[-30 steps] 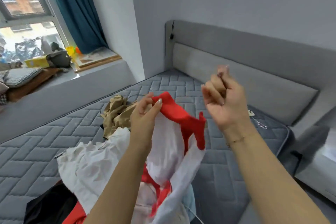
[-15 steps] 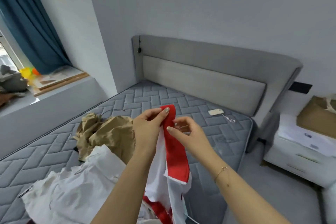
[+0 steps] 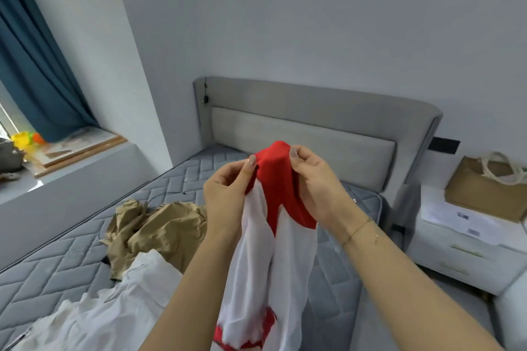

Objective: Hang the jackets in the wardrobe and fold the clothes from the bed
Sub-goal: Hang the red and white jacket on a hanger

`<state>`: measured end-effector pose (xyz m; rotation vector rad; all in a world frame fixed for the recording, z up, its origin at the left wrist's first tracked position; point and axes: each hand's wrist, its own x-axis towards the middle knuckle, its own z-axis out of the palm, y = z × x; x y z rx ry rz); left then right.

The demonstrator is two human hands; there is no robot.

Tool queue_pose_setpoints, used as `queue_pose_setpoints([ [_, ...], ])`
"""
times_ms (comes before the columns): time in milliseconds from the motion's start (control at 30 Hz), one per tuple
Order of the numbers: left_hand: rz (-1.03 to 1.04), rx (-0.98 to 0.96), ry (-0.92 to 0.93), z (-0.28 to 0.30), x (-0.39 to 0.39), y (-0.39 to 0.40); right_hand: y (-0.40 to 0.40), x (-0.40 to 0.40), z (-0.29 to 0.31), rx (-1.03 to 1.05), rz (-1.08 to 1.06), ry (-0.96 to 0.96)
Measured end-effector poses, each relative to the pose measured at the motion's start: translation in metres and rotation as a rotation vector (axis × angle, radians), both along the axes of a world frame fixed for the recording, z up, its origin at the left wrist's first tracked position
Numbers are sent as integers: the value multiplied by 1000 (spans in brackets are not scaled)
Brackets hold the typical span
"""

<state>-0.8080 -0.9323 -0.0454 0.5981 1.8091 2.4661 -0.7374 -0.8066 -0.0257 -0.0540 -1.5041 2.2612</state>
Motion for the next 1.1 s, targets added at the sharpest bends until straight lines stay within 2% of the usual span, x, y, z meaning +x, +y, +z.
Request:
queue_pose_setpoints([
  [167,-329,-111,61,-10,4,-5,14,23,58,-53,16,121],
  [333,-635,-667,201,-42,14,10,32,59,73,-235,-100,152],
  [433,-796,-753,224,-45,33,27,47,87,81,-305,-196,196],
  [500,-787,-703,237,-47,43,40,61,110,83,-316,-292,224],
  [600,-662,-552,203,-43,47,54,84,153,87,-340,-453,239],
  [700,-567,-548,262,-34,42,71,104,194,83,-294,-621,180],
  [867,-628,-510,282,3,70,104,122,244,73,-219,-803,183],
  [1033,-725,-315,116,38,115,135,153,289,68,-66,-946,133],
  [1100,-776,-247,204,54,132,149,169,311,65,-8,-975,99],
])
